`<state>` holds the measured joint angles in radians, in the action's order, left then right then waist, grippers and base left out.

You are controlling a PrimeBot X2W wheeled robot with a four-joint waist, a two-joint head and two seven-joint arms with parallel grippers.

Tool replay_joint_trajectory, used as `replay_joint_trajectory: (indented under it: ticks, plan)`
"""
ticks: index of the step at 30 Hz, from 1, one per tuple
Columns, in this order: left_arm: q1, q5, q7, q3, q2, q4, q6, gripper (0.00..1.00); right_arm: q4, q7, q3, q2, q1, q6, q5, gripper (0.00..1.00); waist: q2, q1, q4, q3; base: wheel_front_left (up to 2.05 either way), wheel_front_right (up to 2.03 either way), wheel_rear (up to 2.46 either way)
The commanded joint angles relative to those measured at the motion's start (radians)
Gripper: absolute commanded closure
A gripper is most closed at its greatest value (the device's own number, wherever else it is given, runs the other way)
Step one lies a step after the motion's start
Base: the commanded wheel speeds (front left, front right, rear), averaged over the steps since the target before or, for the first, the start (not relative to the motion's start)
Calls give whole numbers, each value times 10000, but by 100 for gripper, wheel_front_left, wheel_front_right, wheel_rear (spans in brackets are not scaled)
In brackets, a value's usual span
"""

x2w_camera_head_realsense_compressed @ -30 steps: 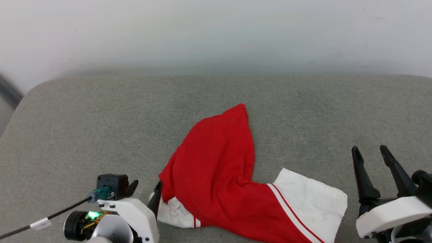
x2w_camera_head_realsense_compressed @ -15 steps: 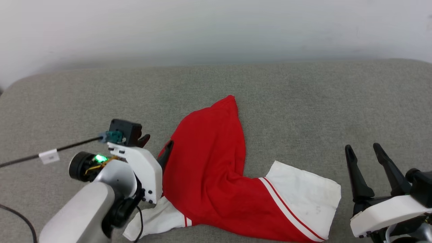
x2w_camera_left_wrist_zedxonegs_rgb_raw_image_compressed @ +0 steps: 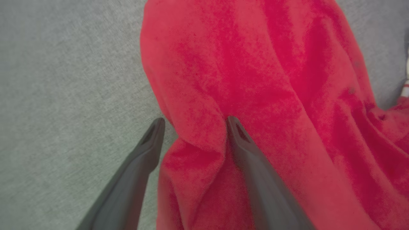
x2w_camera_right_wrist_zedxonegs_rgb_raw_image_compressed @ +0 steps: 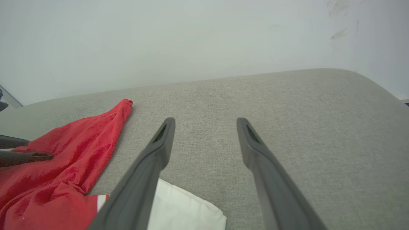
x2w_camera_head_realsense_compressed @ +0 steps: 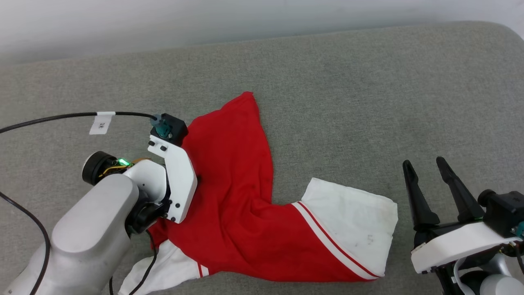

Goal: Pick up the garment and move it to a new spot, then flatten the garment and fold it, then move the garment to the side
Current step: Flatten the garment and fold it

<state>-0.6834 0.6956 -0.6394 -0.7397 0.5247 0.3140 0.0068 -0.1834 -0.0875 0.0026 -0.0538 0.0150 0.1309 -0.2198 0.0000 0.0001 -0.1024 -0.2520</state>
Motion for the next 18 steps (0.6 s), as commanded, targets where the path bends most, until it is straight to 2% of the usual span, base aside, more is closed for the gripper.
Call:
replay_joint_trajectory:
  ticks: [1,3,4,7,11,18]
  plan:
    - [-200,147,-389,-111,-90,341,-146,0,132,110,50,29,148,-3,-94,0,0,-1,-223,-229,0,0,0]
    - [-228,310,-965,-293,-157,762,-312,4,246,174,90,30,236,-2,-145,0,0,-1,-290,-288,0,0,0]
    - [-185,409,-1164,-369,-224,955,-373,36,309,207,115,31,269,-3,-148,0,0,-1,-319,-293,0,0,0]
    - [-46,569,-1435,-586,-413,1312,-558,100,469,280,122,35,278,-2,-165,0,0,-1,-382,-287,0,0,0]
    - [-213,318,-877,-602,-575,1506,-574,100,601,302,57,36,296,-3,-187,0,0,-1,-364,-153,0,0,0]
    - [-1018,-617,1461,-356,-1121,1424,-121,100,579,147,-48,39,191,-2,-149,0,0,-1,-236,242,0,0,0]
